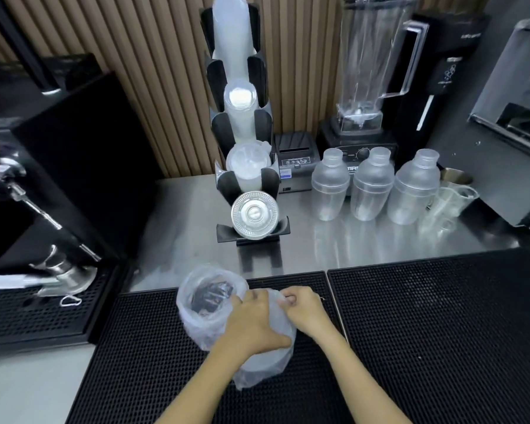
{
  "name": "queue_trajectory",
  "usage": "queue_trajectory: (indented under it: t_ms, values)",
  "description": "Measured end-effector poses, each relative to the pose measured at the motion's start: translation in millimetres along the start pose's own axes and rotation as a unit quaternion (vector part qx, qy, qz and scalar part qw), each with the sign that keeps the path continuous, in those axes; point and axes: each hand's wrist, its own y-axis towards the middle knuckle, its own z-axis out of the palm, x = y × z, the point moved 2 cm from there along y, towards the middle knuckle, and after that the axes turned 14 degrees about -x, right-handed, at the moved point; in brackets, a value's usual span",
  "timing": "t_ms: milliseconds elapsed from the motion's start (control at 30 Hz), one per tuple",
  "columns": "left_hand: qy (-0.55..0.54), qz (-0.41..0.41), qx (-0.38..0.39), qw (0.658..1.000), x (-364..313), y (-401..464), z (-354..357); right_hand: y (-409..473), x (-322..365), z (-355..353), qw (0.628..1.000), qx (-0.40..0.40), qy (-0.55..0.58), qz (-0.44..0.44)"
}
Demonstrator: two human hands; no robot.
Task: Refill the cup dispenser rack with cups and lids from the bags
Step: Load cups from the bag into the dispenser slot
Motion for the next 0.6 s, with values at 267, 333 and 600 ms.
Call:
queue_trajectory:
  t_ms: [267,333,600]
  values:
    - [-0.066,-0.032,-0.107,0.992,5,-8,16,5,1,-1,0.994,-0.057,-0.091,0.01]
    - [-0.077,-0.006,-0.15,0.986,8,-12,20,5,4,1,0.991,-0.069,-0.115,-0.008]
    - [-0.214,-0.028,-0.269,0.938,16,-26,20,-2,2,4,0.99,-0.099,-0.103,-0.016]
